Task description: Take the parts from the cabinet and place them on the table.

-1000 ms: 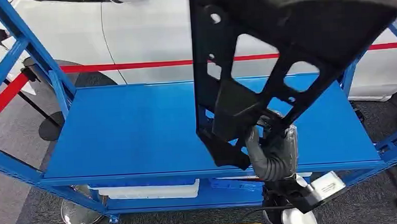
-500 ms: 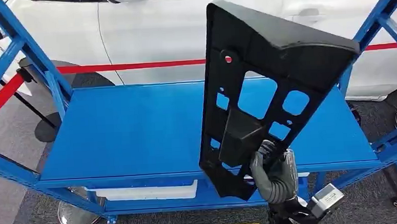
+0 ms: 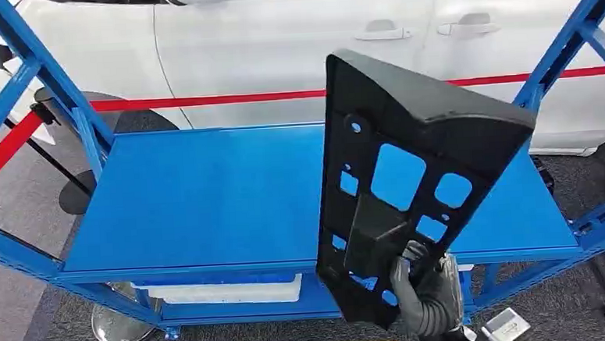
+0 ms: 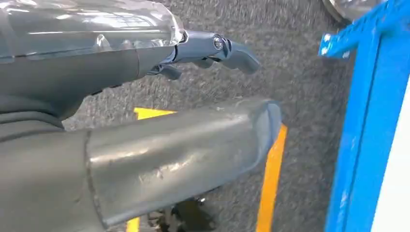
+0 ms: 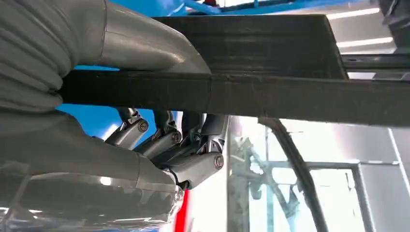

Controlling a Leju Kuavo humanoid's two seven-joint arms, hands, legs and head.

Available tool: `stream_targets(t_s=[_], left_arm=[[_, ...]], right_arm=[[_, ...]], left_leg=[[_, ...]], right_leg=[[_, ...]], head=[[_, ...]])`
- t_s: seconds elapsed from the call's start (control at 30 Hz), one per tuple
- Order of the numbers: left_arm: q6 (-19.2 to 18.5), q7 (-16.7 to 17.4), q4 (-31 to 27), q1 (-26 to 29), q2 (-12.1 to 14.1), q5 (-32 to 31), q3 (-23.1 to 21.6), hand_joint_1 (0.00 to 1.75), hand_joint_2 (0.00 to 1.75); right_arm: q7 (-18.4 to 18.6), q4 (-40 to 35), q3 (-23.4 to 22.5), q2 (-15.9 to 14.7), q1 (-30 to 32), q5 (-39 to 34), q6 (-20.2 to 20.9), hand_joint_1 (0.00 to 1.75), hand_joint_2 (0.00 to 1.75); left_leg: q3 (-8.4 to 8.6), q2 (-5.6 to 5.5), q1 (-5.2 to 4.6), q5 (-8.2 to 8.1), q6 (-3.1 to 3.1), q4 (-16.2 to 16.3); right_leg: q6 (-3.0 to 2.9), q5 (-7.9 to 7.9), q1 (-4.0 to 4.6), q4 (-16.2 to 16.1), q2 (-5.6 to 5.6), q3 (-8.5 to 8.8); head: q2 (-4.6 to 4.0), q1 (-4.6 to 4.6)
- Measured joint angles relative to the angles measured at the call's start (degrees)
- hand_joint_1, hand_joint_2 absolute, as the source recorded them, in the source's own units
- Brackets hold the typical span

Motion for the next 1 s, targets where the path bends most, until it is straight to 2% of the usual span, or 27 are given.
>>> stream_targets(t_s=[0.03,0.07,0.1,0.17,0.2,0.23,0.27,0.33,0.37,0.4,0.5,0.53,0.57,0.6,0.63,0.67,0.7,0.73,0.77,0.8,0.83,0.87,0.9,0.93,1.0], left_arm=[[-0.1,0.1,0.0,0.1,-0.1,0.0,0.0,0.0,0.0],[-0.1,0.1,0.0,0.3,-0.2,0.0,0.0,0.0,0.0],[-0.2,0.2,0.0,0.3,-0.3,-0.1,0.0,0.0,0.0],[-0.3,0.5,0.0,0.3,-0.2,-0.2,0.2,0.0,0.0],[-0.3,0.7,0.0,0.3,-0.2,-0.3,0.4,0.0,0.0],[-0.4,1.0,0.0,0.4,-0.2,-0.6,0.5,0.0,0.0],[-0.4,1.2,0.0,0.4,-0.2,-0.9,0.7,0.0,0.0],[-0.6,1.7,0.0,0.4,0.0,-1.2,1.0,0.0,0.0],[-0.7,1.9,0.0,0.3,0.1,-1.4,1.3,0.0,0.0],[-0.8,2.1,0.0,0.2,0.3,-1.7,1.4,0.0,0.0],[-1.0,2.3,0.0,0.5,0.5,-2.2,1.7,0.0,0.0],[-1.1,2.3,0.0,0.6,0.5,-2.2,1.9,0.0,0.0],[-1.3,2.3,0.0,0.5,0.5,-2.2,1.9,0.0,0.0],[-1.4,2.4,0.0,0.4,0.6,-2.2,2.0,0.0,0.0],[-1.5,2.4,0.0,0.4,0.7,-2.3,2.1,0.0,0.0],[-1.6,2.4,0.0,0.5,0.7,-2.4,2.2,0.0,0.0],[-1.7,2.4,0.0,0.5,0.7,-2.7,2.5,0.0,0.0],[-1.8,2.4,0.0,0.5,0.7,-3.1,2.7,0.0,0.0],[-1.8,2.4,0.0,0.5,0.8,-3.3,2.9,0.0,0.0],[-1.8,2.4,0.0,0.5,0.8,-3.5,3.0,0.0,0.0],[-1.8,2.4,0.0,0.5,0.8,-3.7,3.0,0.0,0.0],[-1.8,2.5,0.0,0.4,0.8,-3.8,3.1,0.0,0.0],[-1.9,2.6,-0.1,0.5,0.8,-4.1,3.2,0.0,0.0],[-1.9,2.6,-0.1,0.5,0.8,-4.2,3.3,0.0,0.0],[-2.0,2.7,-0.1,0.4,0.9,-4.3,3.4,0.0,0.0]], right_arm=[[-0.5,-0.1,-0.2,0.1,0.8,0.0,0.3,1.75,1.75],[-0.9,-0.2,-0.4,0.3,1.7,0.0,0.8,1.75,1.75],[-1.2,-0.2,-0.6,0.5,2.4,-0.1,1.2,1.75,1.75],[-1.4,-0.2,-1.0,0.9,3.6,-0.7,2.1,1.75,1.75],[-1.4,-0.2,-1.1,1.0,4.2,-1.0,2.4,1.75,1.75],[-1.5,-0.1,-1.3,1.1,4.7,-1.2,2.7,1.75,1.75],[-1.8,-0.1,-1.4,1.3,5.0,-1.5,3.0,1.75,1.75],[-2.4,-0.1,-1.5,1.6,5.5,-2.0,3.3,1.75,1.75],[-2.7,-0.2,-1.6,1.8,5.7,-2.1,3.4,1.75,1.75],[-2.8,-0.2,-1.7,2.0,5.9,-2.2,3.5,1.75,1.75],[-3.1,-0.3,-1.8,2.2,6.1,-2.5,4.0,1.75,1.75],[-3.2,-0.3,-1.9,2.2,6.2,-2.6,4.1,1.75,1.75],[-3.3,-0.3,-1.9,2.2,6.3,-2.7,4.1,1.75,1.75],[-3.4,-0.3,-2.0,2.2,6.3,-2.8,4.2,1.75,1.75],[-3.4,-0.3,-2.0,2.2,6.4,-2.9,4.3,1.75,1.75],[-3.4,-0.3,-2.0,2.2,6.4,-2.9,4.4,1.75,1.75],[-3.4,-0.3,-2.0,2.2,6.4,-2.9,4.5,1.75,1.75],[-3.4,-0.3,-2.1,2.2,6.5,-2.8,4.5,1.75,1.75],[-3.4,-0.3,-2.1,2.2,6.5,-2.8,4.5,1.75,1.75],[-3.4,-0.3,-2.1,2.2,6.5,-2.8,4.5,1.75,1.75],[-3.4,-0.3,-2.1,2.2,6.5,-2.8,4.5,1.75,1.75],[-3.5,-0.3,-2.1,2.2,6.5,-2.8,4.5,1.75,1.75],[-3.4,-0.3,-2.1,2.2,6.4,-2.8,4.5,1.75,1.75],[-3.5,-0.4,-2.1,2.3,6.5,-2.6,4.5,1.75,1.75],[-3.5,-0.6,-2.2,2.3,6.5,-2.5,4.5,1.75,1.75]], left_leg=[[-0.03,0.0,0.08,-0.49,-0.3,0.3],[-0.56,0.15,0.22,-2.14,-0.49,1.6],[-1.58,0.19,0.25,-4.72,-0.62,4.5],[-4.71,0.18,0.29,-9.78,-0.93,13.2],[-5.64,0.18,0.28,-11.15,-1.02,16.5],[-5.29,0.18,0.29,-11.05,-0.96,17.1],[-3.41,0.19,0.28,-9.65,-0.83,14.6],[2.77,0.19,0.26,-5.74,-0.39,4.8],[5.95,0.17,0.21,-5.1,0.04,-0.3],[5.89,0.2,-0.27,-5.18,0.07,-1.1],[5.43,0.11,-0.7,-4.21,0.95,-0.9],[5.04,0.14,-0.34,-3.22,1.37,-1.4],[4.48,0.58,-0.08,-2.45,1.68,-1.6],[3.5,0.62,-0.08,-1.82,2.23,-1.6],[2.88,0.76,-0.1,-1.28,2.5,-1.6],[2.18,0.93,-0.16,-0.76,2.58,-1.5],[1.34,0.98,-0.2,-0.15,2.53,-1.4],[0.56,1.01,-0.2,0.31,2.46,-1.3],[-0.2,1.03,-0.19,0.76,2.32,-1.1],[-1.02,1.04,-0.18,1.15,2.16,-0.8],[-1.67,1.01,-0.16,1.42,1.95,-0.5],[-2.16,0.97,-0.16,1.65,1.7,0.0],[-2.66,0.91,-0.44,1.84,1.4,0.4],[-2.59,0.87,-0.44,2.22,1.07,0.4],[-2.8,0.88,-0.3,3.15,0.27,0.2]], right_leg=[[-0.68,0.45,-0.43,-0.6,-0.12,-0.07],[-1.06,0.68,-0.4,-0.7,-0.2,-0.16],[-1.37,0.88,-0.4,-0.7,-0.23,-0.43],[-1.73,1.27,-0.14,-0.6,-0.39,-1.15],[-1.74,1.51,-0.04,-0.5,-0.45,-1.59],[-1.73,1.77,0.03,-0.4,-0.45,-2.03],[-1.67,2.07,0.05,-0.2,-0.44,-2.45],[-1.36,2.58,0.11,-0.1,-0.35,-3.03],[-1.13,2.84,0.11,0.1,-0.39,-3.09],[-0.73,3.08,0.47,0.2,-0.39,-3.13],[0.44,4.23,-0.07,-0.2,-0.43,-3.05],[0.92,4.78,0.28,-0.4,-0.36,-3.27],[1.01,3.4,-0.14,0.3,0.02,-3.84],[1.22,-0.13,-0.15,2.6,-0.02,-4.9],[1.39,-3.85,-0.24,6.5,-0.06,-6.04],[1.61,-6.71,-0.26,10.7,-0.07,-7.07],[1.82,-8.37,-0.28,14.7,-0.08,-7.89],[1.95,-8.3,-0.29,16.6,-0.09,-7.78],[2.02,-6.97,-0.35,16.0,-0.11,-6.36],[1.97,-4.89,-0.43,12.8,-0.13,-3.53],[1.84,-3.3,-0.49,8.2,-0.13,-0.11],[1.63,-2.89,-0.53,2.7,-0.12,3.94],[1.3,-4.59,-0.24,-1.4,-0.04,6.44],[0.78,-4.14,-0.07,-1.2,0.0,6.15],[0.17,-3.72,0.24,-1.2,0.03,5.51]], head=[[0.0,0.0],[0.0,-0.11],[0.0,-0.46],[0.0,-0.55],[0.0,-0.52],[0.0,-0.52],[0.0,-0.55],[0.0,-0.57],[0.0,-0.59],[0.0,-0.48],[0.0,-0.37],[0.0,-0.28],[0.0,-0.37],[-0.02,0.02],[0.0,0.17],[0.0,0.15],[0.0,0.17],[0.0,0.15],[0.0,0.2],[0.0,0.17],[0.0,0.17],[0.0,0.17],[0.0,0.2],[0.0,-0.11],[0.0,0.22]])
